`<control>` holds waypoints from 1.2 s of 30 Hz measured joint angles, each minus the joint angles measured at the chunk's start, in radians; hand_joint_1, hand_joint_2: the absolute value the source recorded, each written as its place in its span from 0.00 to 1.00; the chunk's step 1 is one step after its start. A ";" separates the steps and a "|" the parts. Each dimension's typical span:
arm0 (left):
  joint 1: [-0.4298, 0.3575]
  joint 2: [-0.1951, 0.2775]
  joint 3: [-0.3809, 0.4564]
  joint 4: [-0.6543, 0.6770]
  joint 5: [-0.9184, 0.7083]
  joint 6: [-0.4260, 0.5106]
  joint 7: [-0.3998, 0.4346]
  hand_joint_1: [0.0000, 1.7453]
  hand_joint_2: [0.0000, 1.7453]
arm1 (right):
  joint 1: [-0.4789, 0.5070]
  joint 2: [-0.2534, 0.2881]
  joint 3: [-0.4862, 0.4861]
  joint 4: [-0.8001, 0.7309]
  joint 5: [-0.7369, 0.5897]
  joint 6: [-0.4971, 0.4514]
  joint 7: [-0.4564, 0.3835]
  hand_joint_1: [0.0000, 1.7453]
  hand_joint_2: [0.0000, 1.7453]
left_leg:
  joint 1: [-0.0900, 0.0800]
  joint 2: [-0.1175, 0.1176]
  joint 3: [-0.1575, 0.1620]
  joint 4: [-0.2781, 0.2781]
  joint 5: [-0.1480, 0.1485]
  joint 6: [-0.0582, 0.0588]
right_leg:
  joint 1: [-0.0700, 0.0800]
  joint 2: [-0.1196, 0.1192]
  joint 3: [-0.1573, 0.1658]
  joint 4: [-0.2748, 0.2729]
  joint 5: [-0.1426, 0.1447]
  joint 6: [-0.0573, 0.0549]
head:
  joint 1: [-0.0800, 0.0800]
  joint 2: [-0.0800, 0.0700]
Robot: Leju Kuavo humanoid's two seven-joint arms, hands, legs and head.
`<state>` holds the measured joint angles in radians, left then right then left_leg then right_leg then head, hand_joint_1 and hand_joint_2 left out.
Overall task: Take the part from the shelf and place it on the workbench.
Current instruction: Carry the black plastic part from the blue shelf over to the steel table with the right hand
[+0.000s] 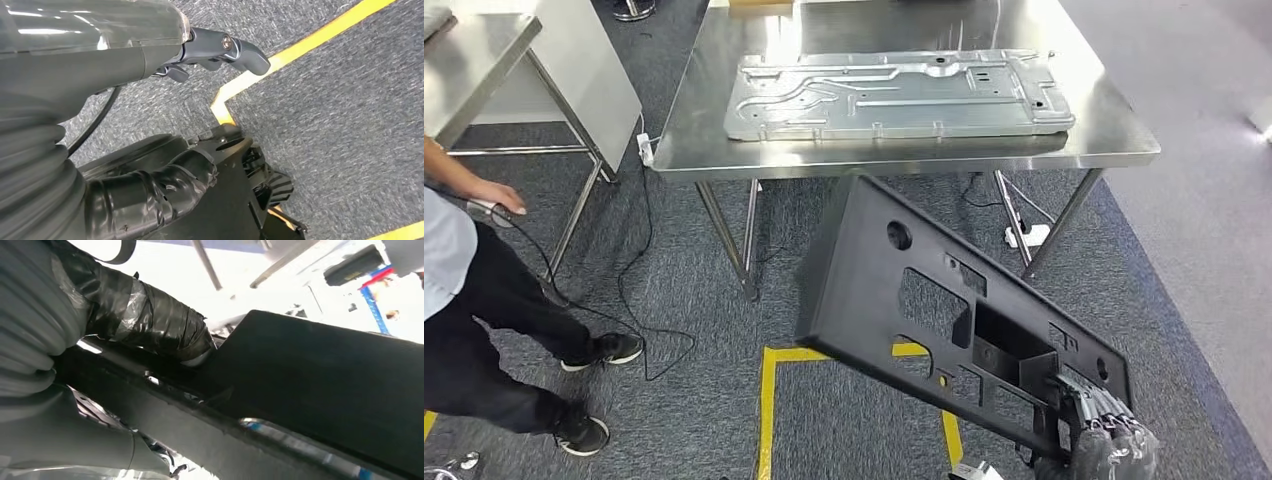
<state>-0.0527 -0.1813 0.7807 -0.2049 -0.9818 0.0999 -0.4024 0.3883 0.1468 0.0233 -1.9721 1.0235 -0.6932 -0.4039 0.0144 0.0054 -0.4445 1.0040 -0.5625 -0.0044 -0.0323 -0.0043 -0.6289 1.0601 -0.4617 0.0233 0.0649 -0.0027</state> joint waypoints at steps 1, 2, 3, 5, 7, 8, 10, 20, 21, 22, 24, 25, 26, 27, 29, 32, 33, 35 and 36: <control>-0.001 0.000 0.000 0.000 -0.001 0.000 0.000 0.00 1.00 | 0.000 0.000 0.000 -0.001 0.000 0.000 0.001 1.00 1.00 | 0.002 0.000 -0.003 0.018 0.002 -0.004 | 0.000 0.002 0.006 -0.002 -0.003 -0.009 | 0.000 0.000; -0.002 0.000 0.000 0.000 -0.002 0.000 -0.001 0.00 1.00 | -0.001 0.000 0.000 -0.001 0.000 0.000 0.002 1.00 1.00 | 0.004 -0.001 -0.018 0.050 -0.001 -0.007 | 0.001 0.003 0.015 -0.005 -0.006 -0.016 | 0.000 0.000; -0.002 0.000 0.000 0.000 -0.003 0.000 -0.001 0.00 1.00 | -0.003 0.000 0.000 -0.002 0.001 0.000 0.002 1.00 1.00 | 0.005 -0.001 -0.046 0.100 -0.012 -0.008 | 0.002 0.003 0.023 -0.008 -0.010 -0.022 | -0.001 0.000; -0.002 0.000 0.000 0.000 -0.003 0.000 -0.001 0.00 1.00 | -0.005 0.000 0.000 -0.003 0.001 0.000 0.002 1.00 1.00 | 0.005 -0.001 -0.124 0.222 -0.063 -0.007 | 0.008 0.003 0.036 -0.011 -0.021 -0.032 | -0.001 0.000; 0.001 0.000 0.000 0.000 -0.004 0.000 -0.001 0.00 1.00 | -0.005 0.000 0.000 -0.003 0.001 0.000 0.003 1.00 1.00 | 0.004 -0.001 -0.186 0.288 -0.095 -0.002 | 0.016 0.006 0.051 -0.011 -0.034 -0.038 | -0.002 0.000; 0.003 0.000 0.000 0.000 -0.004 0.000 -0.001 0.00 1.00 | -0.006 -0.001 0.001 -0.003 0.000 0.000 0.003 1.00 1.00 | 0.002 -0.001 -0.196 0.275 -0.081 0.002 | 0.019 0.008 0.061 -0.011 -0.040 -0.039 | -0.001 0.000; 0.005 0.000 0.000 0.000 -0.005 0.000 -0.001 0.00 1.00 | -0.007 -0.001 0.001 -0.003 0.000 0.000 0.005 1.00 1.00 | -0.006 -0.002 -0.178 0.167 0.013 0.019 | 0.025 0.010 0.082 -0.011 -0.053 -0.039 | -0.002 0.000; 0.001 0.002 0.001 0.000 -0.007 0.000 -0.002 0.00 1.00 | -0.015 -0.005 0.003 -0.004 0.000 0.000 0.007 1.00 1.00 | -0.020 -0.001 -0.120 0.001 0.111 0.062 | 0.024 0.009 0.037 0.129 -0.160 0.001 | -0.006 0.000; 0.000 0.001 0.001 0.000 -0.007 0.000 -0.002 0.00 1.00 | -0.015 -0.006 0.003 -0.003 0.000 0.000 0.007 1.00 1.00 | -0.020 -0.001 -0.120 0.001 0.108 0.063 | 0.023 0.009 0.004 0.186 -0.180 0.005 | -0.006 0.000; 0.000 0.001 0.001 0.000 -0.008 0.000 -0.002 0.00 1.00 | -0.014 -0.007 0.002 -0.003 0.000 0.000 0.007 1.00 1.00 | -0.020 -0.001 -0.119 0.002 0.105 0.063 | 0.020 0.009 -0.020 0.220 -0.182 0.009 | -0.006 0.000; 0.001 0.001 0.001 0.000 -0.008 0.000 -0.002 0.00 1.00 | -0.014 -0.008 0.002 -0.003 0.000 0.000 0.007 1.00 1.00 | -0.018 -0.002 -0.114 0.007 0.095 0.059 | 0.013 0.008 -0.017 0.185 -0.130 0.016 | -0.006 0.000; 0.002 0.000 0.001 0.000 -0.009 0.000 -0.002 0.00 1.00 | -0.014 -0.008 0.002 -0.003 0.000 0.000 0.007 1.00 1.00 | -0.017 -0.002 -0.110 0.012 0.089 0.055 | 0.009 0.007 0.007 0.124 -0.089 0.019 | -0.006 0.000; 0.002 0.000 0.002 0.000 -0.009 0.000 -0.002 0.00 1.00 | -0.015 -0.008 0.002 -0.002 0.000 0.000 0.007 1.00 1.00 | -0.017 -0.003 -0.109 0.018 0.082 0.050 | 0.007 0.006 0.032 0.066 -0.062 0.021 | -0.006 0.000; 0.001 0.000 0.002 0.000 -0.009 -0.001 -0.002 0.00 1.00 | -0.015 -0.008 0.002 -0.002 0.000 0.000 0.007 1.00 1.00 | -0.018 -0.004 -0.110 0.024 0.076 0.044 | 0.007 0.006 0.050 0.023 -0.046 0.018 | -0.006 0.000; 0.000 0.000 0.001 0.000 -0.011 -0.001 -0.002 0.00 1.00 | -0.015 -0.008 0.002 -0.002 0.000 0.000 0.008 1.00 1.00 | -0.020 -0.006 -0.111 0.029 0.072 0.033 | 0.011 0.007 0.060 -0.004 -0.047 0.007 | -0.007 0.000; -0.001 -0.001 0.001 0.000 -0.014 -0.001 -0.002 0.00 1.00 | -0.014 -0.008 0.003 -0.003 0.001 0.000 0.010 1.00 1.00 | -0.018 -0.006 -0.113 0.041 0.059 0.017 | 0.010 0.008 0.063 -0.013 -0.044 -0.013 | -0.007 0.000; -0.001 -0.001 0.001 0.000 -0.014 -0.001 -0.002 0.00 1.00 | -0.015 -0.008 0.003 -0.003 0.001 0.000 0.010 1.00 1.00 | -0.017 -0.006 -0.125 0.068 0.041 0.012 | 0.008 0.007 0.066 -0.016 -0.043 -0.018 | -0.008 0.000; 0.000 -0.001 0.001 0.000 -0.015 -0.001 -0.002 0.00 1.00 | -0.016 -0.008 0.003 -0.003 0.002 0.000 0.010 1.00 1.00 | -0.013 -0.006 -0.179 0.181 -0.017 0.005 | 0.009 0.005 0.068 -0.019 -0.043 -0.025 | -0.009 0.000; 0.000 -0.001 0.001 0.000 -0.015 -0.001 -0.002 0.00 1.00 | -0.016 -0.008 0.003 -0.003 0.003 0.000 0.010 1.00 1.00 | -0.011 -0.006 -0.212 0.246 -0.042 0.002 | 0.010 0.004 0.068 -0.018 -0.044 -0.027 | -0.009 0.000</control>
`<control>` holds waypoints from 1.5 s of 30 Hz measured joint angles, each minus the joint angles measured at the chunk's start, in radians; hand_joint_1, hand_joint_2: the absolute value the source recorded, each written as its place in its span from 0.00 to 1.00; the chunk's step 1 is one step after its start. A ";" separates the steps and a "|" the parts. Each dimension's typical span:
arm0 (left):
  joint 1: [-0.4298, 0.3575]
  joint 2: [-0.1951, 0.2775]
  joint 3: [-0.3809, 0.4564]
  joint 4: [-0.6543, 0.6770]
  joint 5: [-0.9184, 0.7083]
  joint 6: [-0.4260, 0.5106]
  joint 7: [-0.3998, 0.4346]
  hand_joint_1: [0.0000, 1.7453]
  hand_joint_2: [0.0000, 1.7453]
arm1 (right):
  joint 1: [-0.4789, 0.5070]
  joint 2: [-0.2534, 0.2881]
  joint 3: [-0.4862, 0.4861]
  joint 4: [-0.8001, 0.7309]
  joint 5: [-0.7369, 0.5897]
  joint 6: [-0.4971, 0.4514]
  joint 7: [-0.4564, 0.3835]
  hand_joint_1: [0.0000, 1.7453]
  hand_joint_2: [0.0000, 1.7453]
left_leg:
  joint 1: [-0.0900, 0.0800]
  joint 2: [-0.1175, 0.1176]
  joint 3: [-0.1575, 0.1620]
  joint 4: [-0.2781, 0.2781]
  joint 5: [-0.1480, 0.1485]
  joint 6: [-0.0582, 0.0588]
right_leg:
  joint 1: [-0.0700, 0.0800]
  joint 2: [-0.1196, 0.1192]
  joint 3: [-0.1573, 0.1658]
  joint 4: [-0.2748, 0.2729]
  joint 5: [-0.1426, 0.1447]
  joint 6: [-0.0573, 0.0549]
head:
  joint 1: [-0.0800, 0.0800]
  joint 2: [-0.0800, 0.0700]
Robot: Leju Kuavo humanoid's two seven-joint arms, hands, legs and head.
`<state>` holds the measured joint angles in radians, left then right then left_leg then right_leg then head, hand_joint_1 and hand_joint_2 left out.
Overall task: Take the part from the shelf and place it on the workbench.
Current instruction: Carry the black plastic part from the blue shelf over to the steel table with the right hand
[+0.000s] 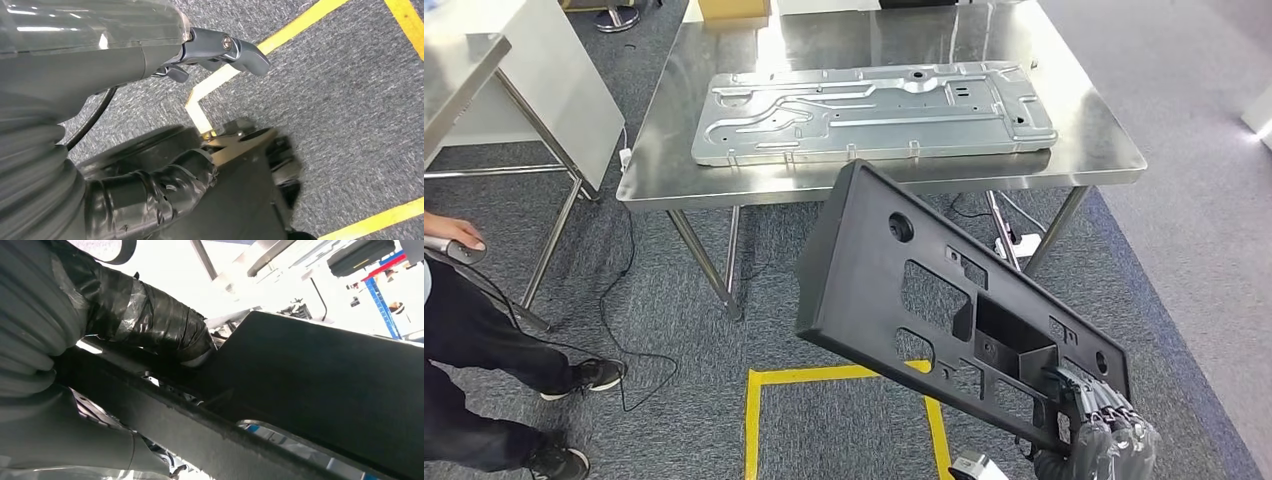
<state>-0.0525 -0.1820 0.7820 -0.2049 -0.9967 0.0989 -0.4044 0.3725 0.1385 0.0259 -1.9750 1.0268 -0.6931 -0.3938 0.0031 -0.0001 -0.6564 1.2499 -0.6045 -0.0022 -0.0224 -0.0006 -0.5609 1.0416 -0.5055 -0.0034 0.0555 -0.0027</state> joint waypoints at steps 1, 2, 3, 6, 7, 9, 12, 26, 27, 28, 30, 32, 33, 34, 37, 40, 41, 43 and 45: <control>0.001 0.000 0.000 0.000 0.000 0.000 0.000 0.00 1.00 | 0.000 0.000 0.000 0.000 0.001 0.000 0.000 1.00 1.00 | 0.001 0.000 -0.026 0.048 -0.011 -0.001 | 0.001 0.000 0.000 0.000 -0.001 -0.001 | 0.000 0.000; 0.002 0.000 0.000 0.000 0.000 0.000 0.000 0.00 1.00 | -0.001 0.000 0.000 0.000 0.002 0.000 0.001 1.00 1.00 | 0.001 0.000 -0.036 0.061 -0.002 -0.001 | 0.001 0.000 0.002 0.000 -0.002 -0.002 | 0.000 0.000; 0.002 0.000 0.000 0.000 -0.001 0.000 0.000 0.00 1.00 | -0.001 0.000 0.000 0.000 0.003 0.000 0.003 1.00 1.00 | 0.001 0.000 -0.028 0.034 0.025 0.000 | 0.002 0.001 0.004 0.000 -0.003 -0.002 | 0.000 0.000; 0.001 0.000 0.000 0.000 -0.003 -0.001 0.000 0.00 1.00 | -0.006 -0.001 0.001 0.000 0.009 0.000 0.009 1.00 1.00 | -0.001 0.000 0.052 -0.154 0.121 0.011 | 0.003 0.003 0.011 0.001 -0.009 0.005 | 0.000 0.000; 0.000 0.000 0.000 0.000 -0.004 -0.001 0.000 0.00 1.00 | -0.007 -0.002 0.001 0.000 0.010 0.000 0.011 1.00 1.00 | -0.004 -0.001 0.069 -0.192 0.131 0.015 | 0.004 0.003 0.012 0.001 -0.010 0.010 | 0.000 0.000; 0.000 0.000 0.000 0.000 -0.005 -0.001 0.000 0.00 1.00 | -0.010 -0.004 0.003 0.000 0.012 0.000 0.013 1.00 1.00 | -0.008 -0.001 0.076 -0.211 0.129 0.022 | 0.005 0.003 0.012 -0.003 -0.010 0.020 | 0.001 0.000; 0.000 0.000 0.000 0.000 -0.007 -0.002 -0.001 0.00 1.00 | -0.013 -0.009 0.004 0.001 0.014 0.000 0.014 1.00 1.00 | -0.004 -0.001 0.085 -0.228 0.137 0.041 | 0.005 0.002 0.005 0.020 -0.030 0.034 | 0.001 0.000; -0.002 -0.002 0.000 0.000 -0.013 -0.003 -0.001 0.00 1.00 | -0.024 -0.029 0.008 0.015 0.016 0.000 0.032 1.00 1.00 | -0.020 -0.004 0.097 -0.220 0.116 0.034 | 0.014 0.003 -0.008 -0.008 0.012 0.006 | 0.001 0.000; -0.002 -0.002 0.000 0.000 -0.013 -0.003 -0.001 0.00 1.00 | -0.025 -0.029 0.008 0.015 0.016 0.000 0.032 1.00 1.00 | -0.019 -0.003 0.091 -0.204 0.104 0.028 | 0.011 0.002 -0.005 -0.013 0.014 0.002 | 0.000 0.000; -0.003 -0.002 0.000 0.000 -0.013 -0.003 -0.001 0.00 1.00 | -0.025 -0.029 0.009 0.015 0.016 0.000 0.032 1.00 1.00 | -0.016 -0.003 0.076 -0.169 0.081 0.021 | 0.008 0.001 -0.001 -0.017 0.016 -0.001 | 0.000 0.000; -0.002 -0.002 0.000 0.000 -0.014 -0.003 -0.001 0.00 1.00 | -0.025 -0.030 0.012 0.015 0.016 0.000 0.032 1.00 1.00 | -0.007 -0.003 0.021 -0.052 0.023 0.008 | 0.007 -0.002 0.001 -0.019 0.016 -0.005 | -0.002 0.000; 0.000 -0.001 0.000 0.000 -0.014 -0.003 -0.001 0.00 1.00 | -0.025 -0.030 0.013 0.015 0.016 0.000 0.032 1.00 1.00 | 0.004 -0.003 -0.025 0.036 0.000 -0.002 | 0.006 -0.003 0.002 -0.018 0.015 -0.006 | -0.002 0.000; 0.001 -0.001 0.000 0.000 -0.015 -0.003 -0.001 0.00 1.00 | -0.025 -0.030 0.014 0.015 0.017 0.000 0.032 1.00 1.00 | 0.008 -0.003 -0.026 0.032 0.016 -0.005 | 0.005 -0.002 0.003 -0.018 0.013 -0.005 | -0.002 0.000; 0.001 -0.001 0.000 0.000 -0.015 -0.003 -0.001 0.00 1.00 | -0.025 -0.030 0.014 0.015 0.017 0.000 0.032 1.00 1.00 | 0.012 -0.003 -0.010 -0.009 0.048 -0.008 | 0.003 -0.001 0.004 -0.018 0.012 -0.003 | -0.002 0.000; 0.000 -0.001 0.000 0.000 -0.015 -0.003 -0.001 0.00 1.00 | -0.025 -0.030 0.014 0.015 0.017 0.000 0.032 1.00 1.00 | 0.015 -0.004 0.070 -0.185 0.128 -0.009 | 0.002 0.001 0.009 -0.014 0.004 0.012 | -0.002 0.000; 0.000 -0.001 0.000 0.000 -0.016 -0.003 -0.002 0.00 1.00 | -0.025 -0.030 0.014 0.015 0.017 0.000 0.033 1.00 1.00 | 0.007 -0.006 0.084 -0.220 0.129 0.010 | 0.002 0.001 0.009 -0.016 0.004 0.031 | -0.001 0.000; 0.000 -0.001 0.000 0.000 -0.016 -0.003 -0.002 0.00 1.00 | -0.025 -0.031 0.014 0.015 0.017 0.000 0.033 1.00 1.00 | 0.007 -0.005 0.086 -0.224 0.131 0.017 | -0.001 0.001 0.010 -0.014 0.001 0.037 | -0.001 0.000; 0.000 0.000 0.000 0.000 -0.016 -0.002 -0.002 0.00 1.00 | -0.025 -0.031 0.014 0.015 0.017 0.000 0.034 1.00 1.00 | 0.006 -0.004 0.092 -0.234 0.135 0.035 | -0.003 0.001 -0.007 0.031 -0.029 0.044 | -0.001 0.000; -0.001 0.000 0.000 0.000 -0.017 -0.002 -0.002 0.00 1.00 | -0.025 -0.031 0.014 0.016 0.017 0.000 0.034 1.00 1.00 | 0.003 -0.002 0.094 -0.236 0.135 0.047 | -0.001 0.001 -0.064 0.147 -0.087 0.043 | -0.001 0.000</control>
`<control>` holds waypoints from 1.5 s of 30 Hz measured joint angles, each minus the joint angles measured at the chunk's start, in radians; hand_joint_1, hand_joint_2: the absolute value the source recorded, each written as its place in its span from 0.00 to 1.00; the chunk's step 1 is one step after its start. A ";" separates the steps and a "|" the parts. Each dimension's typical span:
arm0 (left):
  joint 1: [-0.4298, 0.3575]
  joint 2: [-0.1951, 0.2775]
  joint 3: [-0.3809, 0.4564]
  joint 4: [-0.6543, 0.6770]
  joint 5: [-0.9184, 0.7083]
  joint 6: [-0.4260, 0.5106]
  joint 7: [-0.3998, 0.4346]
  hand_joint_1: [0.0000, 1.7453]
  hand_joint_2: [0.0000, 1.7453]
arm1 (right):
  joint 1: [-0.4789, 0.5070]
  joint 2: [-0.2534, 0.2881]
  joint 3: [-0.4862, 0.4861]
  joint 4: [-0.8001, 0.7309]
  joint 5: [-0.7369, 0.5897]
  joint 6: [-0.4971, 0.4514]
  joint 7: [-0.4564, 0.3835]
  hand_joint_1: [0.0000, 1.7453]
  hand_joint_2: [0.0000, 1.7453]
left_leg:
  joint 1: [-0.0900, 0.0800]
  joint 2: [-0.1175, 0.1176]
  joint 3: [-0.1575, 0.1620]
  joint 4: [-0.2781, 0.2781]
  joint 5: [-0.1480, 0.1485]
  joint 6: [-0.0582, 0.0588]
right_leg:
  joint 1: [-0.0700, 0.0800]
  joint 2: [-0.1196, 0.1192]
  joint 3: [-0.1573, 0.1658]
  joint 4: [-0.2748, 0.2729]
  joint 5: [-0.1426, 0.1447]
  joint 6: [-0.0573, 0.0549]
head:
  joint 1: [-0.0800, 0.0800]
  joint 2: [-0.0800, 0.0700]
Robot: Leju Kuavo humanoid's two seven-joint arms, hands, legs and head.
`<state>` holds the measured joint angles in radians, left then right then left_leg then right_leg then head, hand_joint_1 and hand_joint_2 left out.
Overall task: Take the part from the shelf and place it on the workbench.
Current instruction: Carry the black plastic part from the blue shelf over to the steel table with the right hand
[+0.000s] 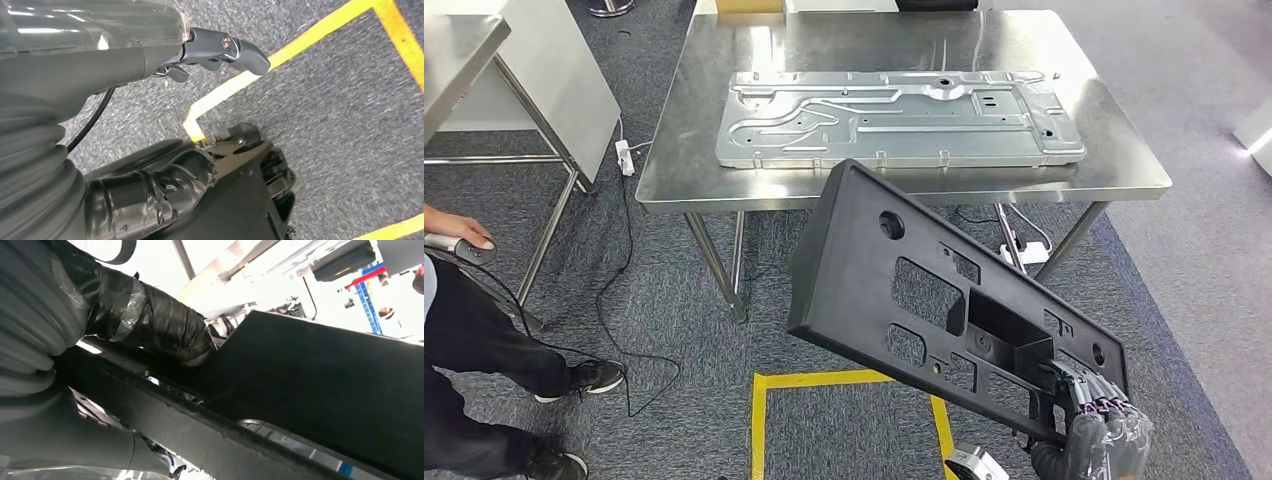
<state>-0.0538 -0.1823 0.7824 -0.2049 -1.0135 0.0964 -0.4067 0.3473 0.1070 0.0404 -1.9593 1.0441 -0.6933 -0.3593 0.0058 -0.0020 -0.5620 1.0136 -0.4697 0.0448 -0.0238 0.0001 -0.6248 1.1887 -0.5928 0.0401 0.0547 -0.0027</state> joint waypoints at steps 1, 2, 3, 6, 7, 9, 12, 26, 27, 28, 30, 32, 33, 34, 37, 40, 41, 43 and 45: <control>0.000 0.000 0.000 0.000 0.000 0.000 0.000 0.00 1.00 | 0.000 0.000 0.000 0.000 0.000 0.000 0.000 1.00 1.00 | -0.003 0.000 0.000 0.001 -0.001 0.004 | 0.001 0.000 -0.033 0.062 -0.023 -0.001 | 0.000 0.000; 0.000 0.000 0.000 0.000 0.001 0.000 0.001 0.00 1.00 | 0.001 -0.001 0.000 0.001 0.000 0.000 0.001 1.00 1.00 | -0.007 0.000 0.001 0.002 -0.002 0.006 | 0.002 0.000 -0.055 0.103 -0.030 -0.002 | 0.000 0.000; 0.000 0.000 0.000 0.000 0.001 0.003 0.004 0.00 1.00 | 0.001 -0.001 0.000 0.002 0.000 0.000 0.002 1.00 1.00 | -0.010 0.000 0.002 0.003 -0.004 0.008 | 0.003 0.000 -0.062 0.109 -0.018 -0.004 | 0.000 0.000; 0.000 -0.002 0.001 0.000 0.002 0.022 0.017 0.00 1.00 | 0.000 -0.002 0.000 0.002 0.005 0.000 0.007 1.00 1.00 | -0.018 -0.002 0.010 0.005 -0.010 0.008 | 0.011 0.000 0.011 -0.051 0.078 -0.020 | 0.000 0.000; 0.000 -0.003 0.001 0.000 0.001 0.033 0.021 0.00 1.00 | 0.000 -0.002 0.000 0.002 0.007 0.000 0.009 1.00 1.00 | -0.021 -0.003 0.011 0.007 -0.012 0.005 | 0.014 -0.001 0.035 -0.103 0.096 -0.026 | 0.000 0.000; -0.002 -0.005 0.002 0.000 -0.002 0.053 0.026 0.00 1.00 | -0.001 -0.002 0.000 0.002 0.008 0.000 0.011 1.00 1.00 | -0.023 -0.003 0.010 0.008 -0.015 -0.002 | 0.020 0.000 0.052 -0.145 0.100 -0.031 | -0.001 0.000; -0.005 -0.005 0.004 0.000 -0.005 0.067 0.029 0.00 1.00 | 0.000 -0.002 0.000 0.001 0.004 0.000 0.011 1.00 1.00 | -0.022 -0.003 0.007 0.017 -0.025 -0.016 | 0.013 0.001 0.056 -0.159 0.106 -0.039 | -0.001 0.000; -0.004 -0.008 0.017 0.000 -0.009 0.072 0.033 0.00 1.00 | -0.002 -0.002 0.011 0.001 -0.010 0.000 0.027 1.00 1.00 | 0.007 -0.005 -0.002 0.019 -0.016 -0.036 | 0.002 0.001 0.064 -0.155 0.097 -0.011 | -0.004 0.000; -0.004 -0.008 0.018 0.000 -0.010 0.073 0.033 0.00 1.00 | -0.002 -0.004 0.013 0.001 -0.013 0.000 0.028 1.00 1.00 | 0.006 -0.004 -0.001 0.016 -0.013 -0.028 | -0.001 0.001 0.063 -0.150 0.092 -0.006 | -0.004 0.000; -0.004 -0.008 0.018 0.000 -0.011 0.073 0.033 0.00 1.00 | -0.003 -0.005 0.014 0.001 -0.016 0.000 0.028 1.00 1.00 | 0.006 -0.004 0.001 0.012 -0.011 -0.020 | -0.003 0.001 0.056 -0.133 0.079 -0.002 | -0.005 0.000; -0.006 -0.008 0.018 0.000 -0.014 0.073 0.033 0.00 1.00 | -0.004 -0.008 0.016 0.001 -0.020 0.000 0.029 1.00 1.00 | 0.005 -0.002 0.002 0.008 -0.008 -0.007 | -0.003 0.000 0.012 -0.036 0.025 0.000 | -0.004 0.000; -0.005 -0.008 0.019 0.000 -0.015 0.073 0.033 0.00 1.00 | -0.004 -0.010 0.016 0.003 -0.022 0.000 0.029 1.00 1.00 | 0.000 -0.001 0.002 0.008 -0.009 -0.001 | -0.001 0.000 -0.050 0.089 -0.024 -0.001 | -0.004 0.000; -0.005 -0.008 0.019 0.000 -0.015 0.073 0.033 0.00 1.00 | -0.004 -0.011 0.016 0.004 -0.022 0.000 0.029 1.00 1.00 | -0.003 -0.001 0.003 0.008 -0.010 0.001 | 0.001 0.000 -0.067 0.118 -0.025 -0.002 | -0.004 0.000; -0.005 -0.008 0.019 0.000 -0.015 0.073 0.033 0.00 1.00 | -0.004 -0.012 0.016 0.006 -0.022 0.000 0.029 1.00 1.00 | -0.006 -0.002 0.005 0.009 -0.011 0.002 | 0.003 0.000 -0.065 0.110 -0.007 -0.006 | -0.004 0.000; -0.005 -0.009 0.019 0.000 -0.016 0.072 0.033 0.00 1.00 | -0.005 -0.013 0.016 0.006 -0.023 0.000 0.028 1.00 1.00 | -0.014 -0.004 0.011 0.010 -0.015 0.002 | 0.013 -0.001 0.014 -0.064 0.087 -0.027 | -0.004 0.000; -0.006 -0.010 0.019 0.000 -0.017 0.071 0.033 0.00 1.00 | -0.005 -0.014 0.016 0.006 -0.023 0.000 0.027 1.00 1.00 | -0.019 -0.004 0.009 0.010 -0.017 -0.008 | 0.023 0.000 0.048 -0.146 0.104 -0.038 | -0.005 0.000; -0.006 -0.010 0.020 0.000 -0.018 0.071 0.033 0.00 1.00 | -0.004 -0.014 0.016 0.006 -0.023 0.000 0.027 1.00 1.00 | -0.019 -0.004 0.010 0.009 -0.017 -0.012 | 0.022 0.001 0.048 -0.149 0.106 -0.040 | -0.005 0.000; -0.006 -0.010 0.020 0.000 -0.018 0.071 0.033 0.00 1.00 | -0.004 -0.015 0.017 0.006 -0.023 0.000 0.026 1.00 1.00 | -0.017 -0.004 0.005 0.024 -0.032 -0.023 | 0.016 0.001 0.054 -0.161 0.111 -0.047 | -0.006 0.000; -0.006 -0.010 0.021 0.000 -0.018 0.071 0.033 0.00 1.00 | -0.004 -0.015 0.017 0.006 -0.023 0.000 0.025 1.00 1.00 | -0.013 -0.004 -0.030 0.107 -0.084 -0.035 | 0.012 -0.003 0.060 -0.169 0.115 -0.054 | -0.007 0.000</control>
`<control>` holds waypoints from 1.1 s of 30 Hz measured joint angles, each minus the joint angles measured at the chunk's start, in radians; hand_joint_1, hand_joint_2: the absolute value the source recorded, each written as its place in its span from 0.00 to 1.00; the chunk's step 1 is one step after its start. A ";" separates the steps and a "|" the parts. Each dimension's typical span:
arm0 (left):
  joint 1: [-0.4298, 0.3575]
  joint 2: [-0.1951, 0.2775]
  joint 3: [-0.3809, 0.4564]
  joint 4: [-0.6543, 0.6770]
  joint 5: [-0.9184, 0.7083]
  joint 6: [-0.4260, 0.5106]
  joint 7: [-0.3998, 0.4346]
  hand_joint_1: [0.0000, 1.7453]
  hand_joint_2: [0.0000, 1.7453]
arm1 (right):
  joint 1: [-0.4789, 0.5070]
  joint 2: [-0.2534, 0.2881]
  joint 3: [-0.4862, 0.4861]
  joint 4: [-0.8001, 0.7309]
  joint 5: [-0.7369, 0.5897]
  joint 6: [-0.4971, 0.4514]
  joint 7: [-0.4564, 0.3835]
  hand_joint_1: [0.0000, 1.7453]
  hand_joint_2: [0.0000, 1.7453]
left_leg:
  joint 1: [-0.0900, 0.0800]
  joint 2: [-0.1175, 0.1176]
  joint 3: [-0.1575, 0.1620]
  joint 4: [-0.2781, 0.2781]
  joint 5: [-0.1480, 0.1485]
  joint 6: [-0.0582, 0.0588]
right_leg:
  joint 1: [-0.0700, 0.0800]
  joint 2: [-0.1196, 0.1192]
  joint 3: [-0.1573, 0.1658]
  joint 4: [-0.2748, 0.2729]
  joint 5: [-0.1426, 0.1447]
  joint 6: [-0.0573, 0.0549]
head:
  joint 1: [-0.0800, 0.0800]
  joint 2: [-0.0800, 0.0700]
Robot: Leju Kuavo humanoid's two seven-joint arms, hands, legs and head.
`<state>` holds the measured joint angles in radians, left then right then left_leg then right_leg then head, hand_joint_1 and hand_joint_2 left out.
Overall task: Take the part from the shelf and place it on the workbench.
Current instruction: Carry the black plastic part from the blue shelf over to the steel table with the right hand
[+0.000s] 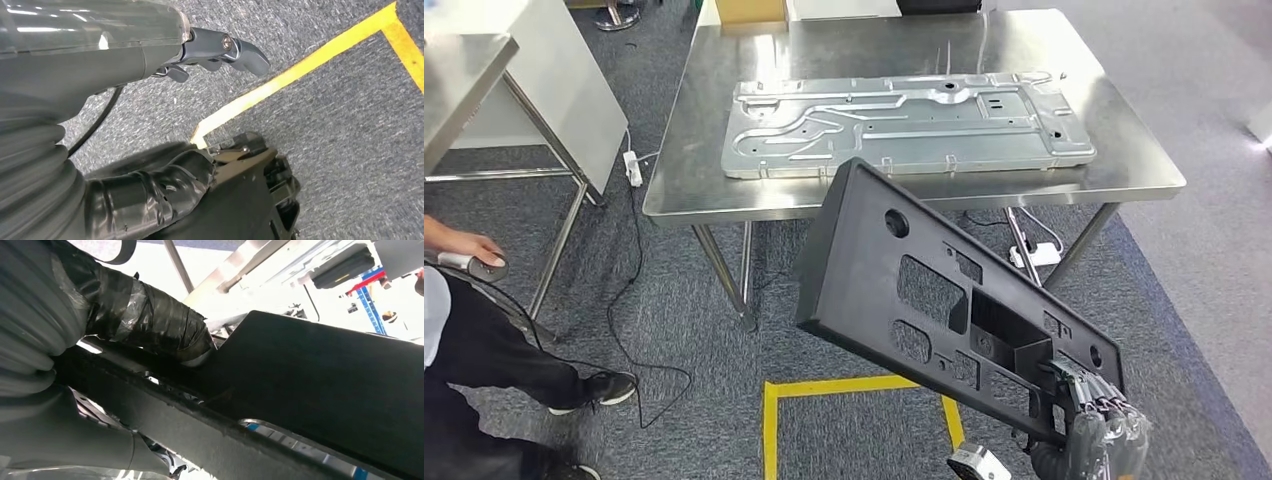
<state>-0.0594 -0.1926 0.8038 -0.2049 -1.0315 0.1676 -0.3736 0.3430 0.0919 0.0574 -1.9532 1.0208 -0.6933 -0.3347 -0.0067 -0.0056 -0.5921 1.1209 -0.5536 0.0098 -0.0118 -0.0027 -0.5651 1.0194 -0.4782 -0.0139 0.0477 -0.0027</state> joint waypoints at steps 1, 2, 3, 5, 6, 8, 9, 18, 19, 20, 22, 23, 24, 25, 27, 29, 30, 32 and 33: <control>0.000 0.000 0.001 0.000 0.000 0.000 0.000 0.00 1.00 | 0.000 0.000 0.000 0.000 -0.001 0.000 0.000 1.00 1.00 | 0.003 0.000 -0.030 0.064 -0.032 -0.006 | 0.000 -0.001 0.000 0.000 0.000 -0.002 | -0.001 0.000; 0.001 0.000 0.001 0.000 0.000 0.000 0.001 0.00 1.00 | 0.000 0.000 0.000 0.000 -0.002 0.000 -0.001 1.00 1.00 | 0.007 0.000 -0.058 0.124 -0.055 -0.010 | 0.000 -0.003 0.000 0.001 -0.001 -0.004 | -0.001 0.000; 0.002 0.000 0.002 0.000 0.000 0.000 0.001 0.00 1.00 | 0.000 0.000 0.001 0.000 -0.004 0.000 -0.001 1.00 1.00 | 0.011 0.000 -0.077 0.162 -0.062 -0.015 | -0.001 -0.003 0.000 0.001 -0.001 -0.004 | -0.001 0.000; 0.003 0.000 0.003 0.000 0.000 0.000 0.002 0.00 1.00 | 0.000 0.000 0.002 0.001 -0.006 0.000 -0.001 1.00 1.00 | 0.019 0.001 -0.064 0.129 -0.021 -0.021 | -0.003 0.000 0.001 0.004 -0.003 -0.002 | -0.001 0.000; 0.002 0.000 0.003 0.000 0.000 0.000 0.002 0.00 1.00 | 0.000 0.000 0.002 0.001 -0.008 0.000 -0.001 1.00 1.00 | 0.022 0.000 -0.034 0.065 0.016 -0.022 | -0.004 0.002 0.003 0.006 -0.005 0.001 | -0.001 0.000; 0.002 0.000 0.004 0.000 -0.001 0.000 0.002 0.00 1.00 | 0.000 0.000 0.003 0.001 -0.011 0.000 -0.001 1.00 1.00 | 0.024 -0.003 0.021 -0.052 0.060 -0.020 | -0.003 0.006 0.002 0.012 -0.010 0.011 | -0.001 0.000; 0.002 0.000 0.004 0.000 -0.001 0.000 0.003 0.00 1.00 | 0.000 0.000 0.003 0.001 -0.012 0.000 -0.001 1.00 1.00 | 0.022 -0.005 0.034 -0.082 0.066 -0.015 | -0.002 0.008 0.000 0.015 -0.011 0.016 | 0.000 0.000; 0.001 0.000 0.007 0.000 -0.003 0.000 0.003 0.00 1.00 | 0.000 -0.002 0.004 0.003 -0.017 0.000 0.002 1.00 1.00 | 0.013 0.017 0.041 -0.108 0.075 0.036 | -0.009 0.008 -0.124 0.274 -0.137 0.048 | 0.000 0.000; 0.001 0.000 0.007 0.000 -0.004 0.000 0.003 0.00 1.00 | 0.000 -0.002 0.004 0.004 -0.018 0.000 0.004 1.00 1.00 | 0.010 0.021 0.041 -0.107 0.074 0.037 | -0.009 0.007 -0.134 0.291 -0.131 0.048 | 0.000 0.000; 0.001 0.000 0.008 0.000 -0.004 0.000 0.003 0.00 1.00 | 0.000 -0.003 0.004 0.005 -0.020 0.000 0.005 1.00 1.00 | 0.009 0.024 0.043 -0.106 0.073 0.037 | -0.009 0.006 -0.123 0.267 -0.107 0.045 | 0.000 0.000; 0.000 0.000 0.008 0.000 -0.004 0.000 0.003 0.00 1.00 | -0.001 -0.005 0.004 0.006 -0.021 0.000 0.008 1.00 1.00 | 0.006 0.031 0.047 -0.105 0.069 0.036 | -0.004 -0.011 -0.060 0.137 -0.041 0.035 | 0.000 0.000; 0.000 -0.001 0.008 0.000 -0.004 0.000 0.003 0.00 1.00 | -0.002 -0.006 0.004 0.006 -0.022 0.000 0.008 1.00 1.00 | 0.004 0.034 0.048 -0.103 0.067 0.033 | 0.000 -0.023 -0.032 0.076 -0.019 0.029 | 0.000 0.000; 0.000 -0.001 0.008 0.000 -0.004 0.000 0.003 0.00 1.00 | -0.004 -0.007 0.004 0.006 -0.022 0.000 0.008 1.00 1.00 | 0.002 0.038 0.049 -0.103 0.065 0.029 | 0.005 -0.032 -0.014 0.037 -0.008 0.024 | 0.000 0.000; 0.000 -0.002 0.008 0.000 -0.004 0.000 0.003 0.00 1.00 | -0.005 -0.007 0.004 0.007 -0.022 0.000 0.008 1.00 1.00 | 0.000 0.042 0.050 -0.103 0.064 0.025 | 0.009 -0.036 -0.009 0.020 -0.008 0.020 | 0.000 0.000; -0.001 -0.002 0.008 0.000 -0.004 0.000 0.003 0.00 1.00 | -0.005 -0.009 0.004 0.007 -0.022 0.000 0.008 1.00 1.00 | -0.002 0.052 0.050 -0.104 0.061 0.014 | 0.009 -0.022 -0.010 0.014 -0.003 0.014 | 0.000 0.000; -0.001 -0.002 0.009 0.000 -0.005 0.000 0.003 0.00 1.00 | -0.005 -0.009 0.005 0.007 -0.022 0.000 0.008 1.00 1.00 | 0.000 0.042 0.041 -0.078 0.038 0.003 | 0.003 -0.011 -0.007 0.005 0.003 0.004 | -0.001 0.000; -0.001 -0.002 0.009 0.000 -0.005 0.000 0.003 0.00 1.00 | -0.006 -0.010 0.005 0.007 -0.022 0.000 0.008 1.00 1.00 | 0.001 0.032 0.022 -0.035 0.010 -0.002 | 0.000 -0.007 -0.006 0.001 0.005 0.000 | -0.001 0.000; -0.001 -0.002 0.009 0.000 -0.004 0.000 0.003 0.00 1.00 | -0.006 -0.010 0.006 0.007 -0.022 0.000 0.008 1.00 1.00 | 0.005 0.017 -0.038 0.097 -0.057 -0.008 | 0.000 0.003 -0.008 0.002 0.006 -0.004 | -0.001 0.000; 0.000 -0.002 0.009 0.000 -0.004 0.000 0.003 0.00 1.00 | -0.006 -0.010 0.006 0.007 -0.022 0.000 0.008 1.00 1.00 | 0.006 0.015 -0.065 0.155 -0.076 -0.011 | 0.000 0.010 -0.009 0.003 0.006 -0.004 | -0.001 0.000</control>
<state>-0.0591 -0.1942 0.8128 -0.2049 -1.0360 0.1675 -0.3707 0.3366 0.0824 0.0637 -1.9457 0.9993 -0.6934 -0.3262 -0.0003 0.0094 -0.6574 1.2756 -0.6298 -0.0008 -0.0115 0.0074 -0.5744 1.0222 -0.4724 -0.0183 0.0463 -0.0027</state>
